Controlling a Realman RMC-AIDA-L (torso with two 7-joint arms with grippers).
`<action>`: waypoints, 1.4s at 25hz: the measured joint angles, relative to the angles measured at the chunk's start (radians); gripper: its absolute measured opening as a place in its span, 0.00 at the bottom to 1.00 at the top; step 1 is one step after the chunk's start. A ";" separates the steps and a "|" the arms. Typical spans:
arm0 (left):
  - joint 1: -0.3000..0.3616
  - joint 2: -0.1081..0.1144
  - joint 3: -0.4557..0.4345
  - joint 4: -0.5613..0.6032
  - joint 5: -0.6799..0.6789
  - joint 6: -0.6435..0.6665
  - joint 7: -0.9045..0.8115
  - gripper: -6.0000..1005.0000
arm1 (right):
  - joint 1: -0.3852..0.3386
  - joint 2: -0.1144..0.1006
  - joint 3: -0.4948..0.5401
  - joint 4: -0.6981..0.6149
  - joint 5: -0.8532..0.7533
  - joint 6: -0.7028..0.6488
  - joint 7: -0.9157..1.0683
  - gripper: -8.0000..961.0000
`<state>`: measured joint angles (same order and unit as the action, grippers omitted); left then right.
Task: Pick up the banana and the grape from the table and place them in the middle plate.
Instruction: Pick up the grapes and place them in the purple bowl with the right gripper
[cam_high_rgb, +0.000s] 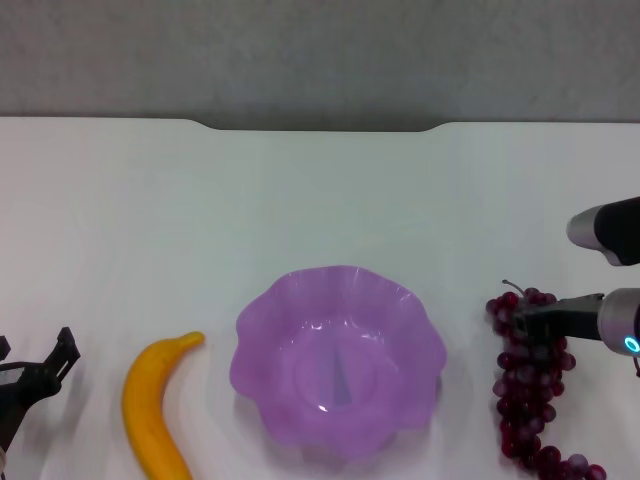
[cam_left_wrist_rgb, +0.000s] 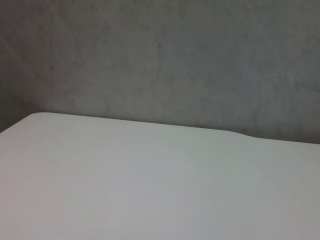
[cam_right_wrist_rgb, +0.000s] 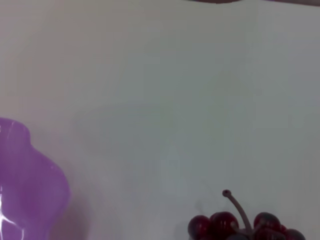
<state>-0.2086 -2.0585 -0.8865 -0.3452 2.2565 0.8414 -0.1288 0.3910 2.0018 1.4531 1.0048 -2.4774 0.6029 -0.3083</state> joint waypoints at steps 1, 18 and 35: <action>0.000 0.000 0.000 0.000 0.000 0.000 0.000 0.88 | -0.004 0.000 -0.007 0.000 0.000 -0.011 0.000 0.33; 0.000 0.000 0.000 0.001 0.000 -0.002 0.000 0.88 | -0.049 0.001 -0.123 0.005 0.006 -0.184 0.000 0.31; 0.000 0.002 -0.008 0.005 0.000 0.003 0.002 0.88 | -0.130 0.000 -0.332 -0.064 0.000 -0.593 -0.007 0.30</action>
<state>-0.2086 -2.0570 -0.8943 -0.3405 2.2566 0.8439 -0.1272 0.2608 2.0019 1.1214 0.9409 -2.4774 0.0100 -0.3151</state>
